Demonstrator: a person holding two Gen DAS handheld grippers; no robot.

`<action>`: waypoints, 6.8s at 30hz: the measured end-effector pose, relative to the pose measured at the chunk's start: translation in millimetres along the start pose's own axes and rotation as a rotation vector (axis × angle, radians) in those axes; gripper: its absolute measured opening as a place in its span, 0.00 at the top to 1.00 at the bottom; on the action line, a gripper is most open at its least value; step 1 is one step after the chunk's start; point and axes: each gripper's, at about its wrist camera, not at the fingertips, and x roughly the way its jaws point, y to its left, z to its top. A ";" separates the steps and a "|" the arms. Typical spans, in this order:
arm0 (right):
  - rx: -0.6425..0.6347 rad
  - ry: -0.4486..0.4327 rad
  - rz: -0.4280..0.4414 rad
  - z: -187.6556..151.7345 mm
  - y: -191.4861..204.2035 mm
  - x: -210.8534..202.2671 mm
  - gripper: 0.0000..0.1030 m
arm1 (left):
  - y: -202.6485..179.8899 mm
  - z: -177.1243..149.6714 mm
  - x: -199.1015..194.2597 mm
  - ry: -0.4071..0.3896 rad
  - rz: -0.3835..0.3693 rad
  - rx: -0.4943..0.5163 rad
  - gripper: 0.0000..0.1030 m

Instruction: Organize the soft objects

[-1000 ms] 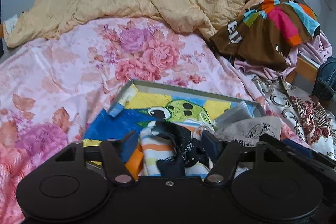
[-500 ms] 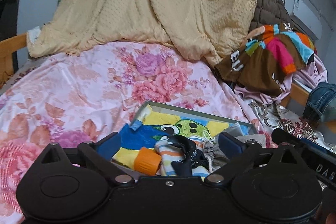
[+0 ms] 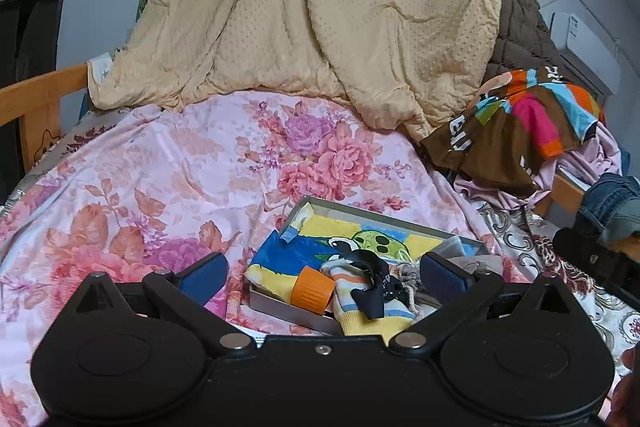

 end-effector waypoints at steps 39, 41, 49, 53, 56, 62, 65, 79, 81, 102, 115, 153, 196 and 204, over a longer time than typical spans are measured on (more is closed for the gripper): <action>-0.165 0.017 0.018 -35.0 49.8 -38.8 0.00 | 41.6 -41.2 -63.2 -0.032 0.003 0.018 0.01; -0.169 0.022 0.017 -40.6 52.2 -43.2 0.00 | 42.7 -45.2 -65.3 -0.033 -0.004 0.020 0.01; -0.196 0.053 0.006 -61.9 64.0 -59.1 0.00 | 51.0 -62.3 -72.6 -0.034 -0.016 0.015 0.01; -0.201 0.078 0.000 -71.3 67.5 -64.5 0.00 | 56.2 -72.8 -75.9 -0.039 -0.021 0.043 0.01; -0.201 0.091 -0.007 -76.4 68.2 -65.9 0.00 | 62.1 -79.1 -75.1 -0.034 -0.024 0.060 0.01; -0.226 0.102 -0.017 -83.0 70.8 -60.7 0.00 | 74.3 -90.0 -72.8 -0.015 -0.018 0.056 0.01; -0.231 0.113 -0.014 -86.0 71.4 -57.4 0.00 | 80.2 -95.1 -70.0 -0.002 -0.013 0.052 0.01; -0.230 0.141 -0.032 -98.3 72.9 -65.6 0.00 | 89.9 -105.4 -68.1 0.017 -0.007 0.035 0.01; -0.220 0.148 -0.046 -102.2 71.8 -70.4 0.00 | 89.0 -109.7 -70.1 0.023 -0.016 0.034 0.01; -0.063 0.216 -0.123 -126.4 48.6 -96.7 0.00 | 76.3 -140.2 -76.8 0.042 -0.049 0.124 0.01; -0.057 0.244 -0.088 -134.8 55.3 -82.3 0.00 | 79.7 -143.7 -73.9 0.053 -0.059 0.126 0.01; -0.081 0.271 -0.075 -142.4 61.9 -66.7 0.00 | 84.9 -143.0 -72.3 0.025 -0.040 0.081 0.01; -0.085 0.270 -0.071 -144.3 65.0 -66.0 0.00 | 83.8 -145.5 -72.3 0.028 -0.036 0.080 0.01; -0.084 0.270 -0.072 -144.1 65.0 -66.1 0.00 | 84.8 -147.1 -71.5 0.031 -0.034 0.076 0.01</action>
